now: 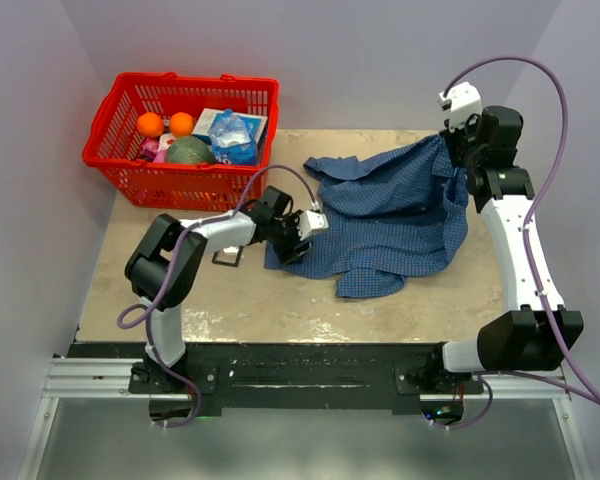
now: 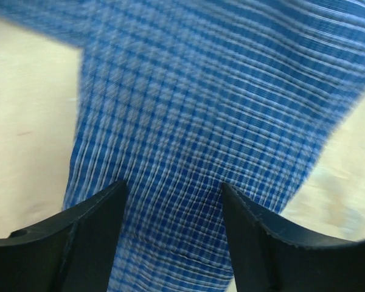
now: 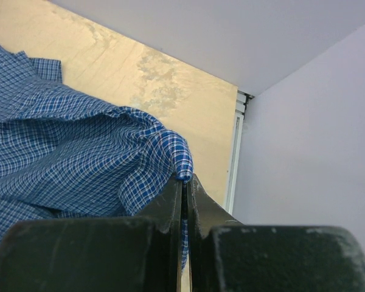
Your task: Remove the brooch from the garment
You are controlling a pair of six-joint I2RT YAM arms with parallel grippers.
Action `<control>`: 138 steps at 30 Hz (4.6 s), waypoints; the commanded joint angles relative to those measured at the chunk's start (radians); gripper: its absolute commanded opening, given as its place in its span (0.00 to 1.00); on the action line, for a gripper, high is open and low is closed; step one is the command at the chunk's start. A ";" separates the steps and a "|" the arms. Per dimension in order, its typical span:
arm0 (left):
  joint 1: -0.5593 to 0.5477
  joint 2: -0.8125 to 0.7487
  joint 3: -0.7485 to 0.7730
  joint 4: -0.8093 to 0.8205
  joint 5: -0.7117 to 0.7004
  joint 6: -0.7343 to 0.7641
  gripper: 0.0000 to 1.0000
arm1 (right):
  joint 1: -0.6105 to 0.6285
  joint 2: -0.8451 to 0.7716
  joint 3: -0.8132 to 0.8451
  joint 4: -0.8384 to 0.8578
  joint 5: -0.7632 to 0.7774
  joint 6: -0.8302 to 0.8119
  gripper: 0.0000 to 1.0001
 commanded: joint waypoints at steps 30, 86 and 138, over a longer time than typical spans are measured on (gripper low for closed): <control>0.053 0.264 0.495 0.323 0.042 -0.300 0.91 | -0.084 -0.082 -0.010 0.024 0.010 0.083 0.00; 0.088 0.494 0.810 -0.093 0.420 -0.045 0.32 | -0.087 0.018 0.120 -0.055 -0.001 0.151 0.00; -0.002 0.596 0.876 0.246 0.246 -0.211 0.49 | -0.106 -0.172 0.001 -0.145 0.010 0.158 0.00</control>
